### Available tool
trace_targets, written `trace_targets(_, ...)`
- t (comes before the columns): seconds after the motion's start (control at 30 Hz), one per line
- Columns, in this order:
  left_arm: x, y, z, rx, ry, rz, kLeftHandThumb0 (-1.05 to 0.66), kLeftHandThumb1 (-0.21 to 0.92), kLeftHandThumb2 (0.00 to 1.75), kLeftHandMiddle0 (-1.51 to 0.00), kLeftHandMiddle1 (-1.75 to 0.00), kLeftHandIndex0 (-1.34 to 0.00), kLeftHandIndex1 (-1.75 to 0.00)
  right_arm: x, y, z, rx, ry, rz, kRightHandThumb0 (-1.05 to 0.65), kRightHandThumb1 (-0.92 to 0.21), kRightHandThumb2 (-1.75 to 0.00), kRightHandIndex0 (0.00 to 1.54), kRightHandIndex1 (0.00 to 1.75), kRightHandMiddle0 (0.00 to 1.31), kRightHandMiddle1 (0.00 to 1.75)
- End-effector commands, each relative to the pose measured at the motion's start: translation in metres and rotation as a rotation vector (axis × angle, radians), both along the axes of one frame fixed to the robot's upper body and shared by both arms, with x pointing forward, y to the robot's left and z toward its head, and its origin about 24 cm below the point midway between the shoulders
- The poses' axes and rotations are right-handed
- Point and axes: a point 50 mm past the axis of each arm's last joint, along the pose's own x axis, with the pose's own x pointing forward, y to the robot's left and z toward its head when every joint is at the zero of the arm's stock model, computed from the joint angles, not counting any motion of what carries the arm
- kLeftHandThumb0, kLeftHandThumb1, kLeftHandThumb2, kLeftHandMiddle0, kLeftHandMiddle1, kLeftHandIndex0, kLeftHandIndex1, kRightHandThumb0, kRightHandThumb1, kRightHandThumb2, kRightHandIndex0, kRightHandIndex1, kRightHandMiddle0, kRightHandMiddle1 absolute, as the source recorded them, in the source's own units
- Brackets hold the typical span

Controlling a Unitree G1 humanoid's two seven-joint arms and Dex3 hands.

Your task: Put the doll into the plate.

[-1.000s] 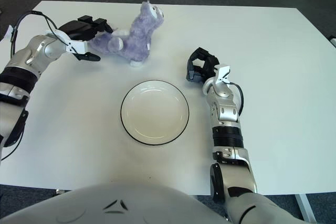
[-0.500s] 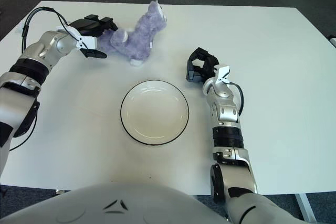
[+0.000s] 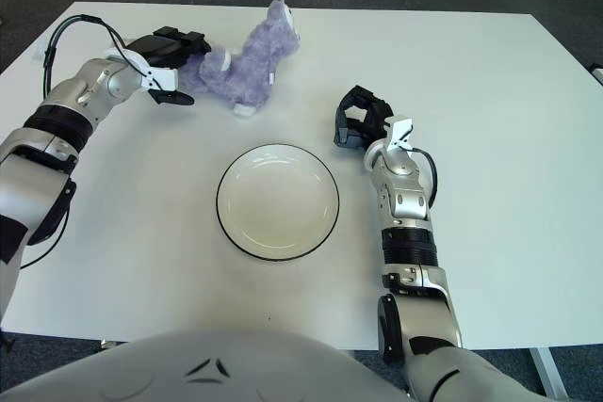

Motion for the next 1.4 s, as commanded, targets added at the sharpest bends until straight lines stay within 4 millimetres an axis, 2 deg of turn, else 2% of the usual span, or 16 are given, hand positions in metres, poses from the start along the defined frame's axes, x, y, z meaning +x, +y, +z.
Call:
trace_targets(0.0, 0.0011, 0.0000, -0.0040, 0.005, 0.002, 0.023, -0.82, 0.37, 0.91, 0.00, -0.12, 0.00, -1.04, -0.0071, -0.0018, -0.0200, 0.002, 0.098, -0.002, -0.51, -0.25, -1.40, 1.30, 1.75, 0.67, 1.75)
trace_targets(0.23, 0.0006, 0.0007, -0.0031, -0.074, -0.090, 0.038, -0.76, 0.29, 0.97, 0.00, -0.38, 0.00, -1.05, -0.0069, -0.0027, -0.0202, -0.003, 0.097, 0.003, -0.51, -0.25, -1.40, 1.30, 1.75, 0.67, 1.75)
trace_targets(0.3, 0.0004, 0.0010, -0.0031, -0.089, -0.113, 0.042, -0.76, 0.27, 0.98, 0.00, -0.40, 0.00, -1.06, -0.0068, -0.0028, -0.0202, -0.003, 0.096, 0.005, -0.51, -0.25, -1.40, 1.30, 1.75, 0.67, 1.75)
trace_targets(0.33, 0.0001, 0.0014, -0.0029, -0.105, -0.138, 0.046, -0.73, 0.29, 0.98, 0.00, -0.29, 0.00, -0.98, -0.0068, -0.0029, -0.0202, -0.004, 0.095, 0.007, -0.51, -0.25, -1.40, 1.30, 1.75, 0.67, 1.75)
trace_targets(0.6, -0.0013, 0.0018, -0.0030, -0.152, -0.236, 0.058, -0.74, 0.23, 1.02, 0.00, -0.32, 0.00, -1.06, -0.0065, -0.0042, -0.0205, -0.008, 0.092, 0.009, -0.51, -0.25, -1.40, 1.30, 1.75, 0.67, 1.75)
trace_targets(0.97, 0.0015, -0.0021, -0.0053, -0.145, -0.287, 0.114, -0.70, 0.21, 1.02, 0.00, -0.03, 0.00, -0.93, -0.0063, -0.0050, -0.0217, -0.005, 0.095, 0.010, -0.52, -0.24, -1.42, 1.31, 1.75, 0.68, 1.75)
trace_targets(1.2, 0.0019, -0.0032, -0.0065, -0.134, -0.361, 0.152, -0.59, 0.17, 1.08, -0.02, -0.02, 0.00, -0.77, -0.0065, -0.0048, -0.0219, -0.015, 0.094, 0.006, -0.52, -0.23, -1.42, 1.32, 1.75, 0.68, 1.75)
trace_targets(1.37, 0.0020, -0.0044, -0.0076, -0.118, -0.391, 0.162, -0.53, 0.14, 1.12, 0.00, -0.14, 0.00, -0.70, -0.0065, -0.0048, -0.0218, -0.018, 0.092, 0.007, -0.52, -0.23, -1.43, 1.32, 1.75, 0.69, 1.75)
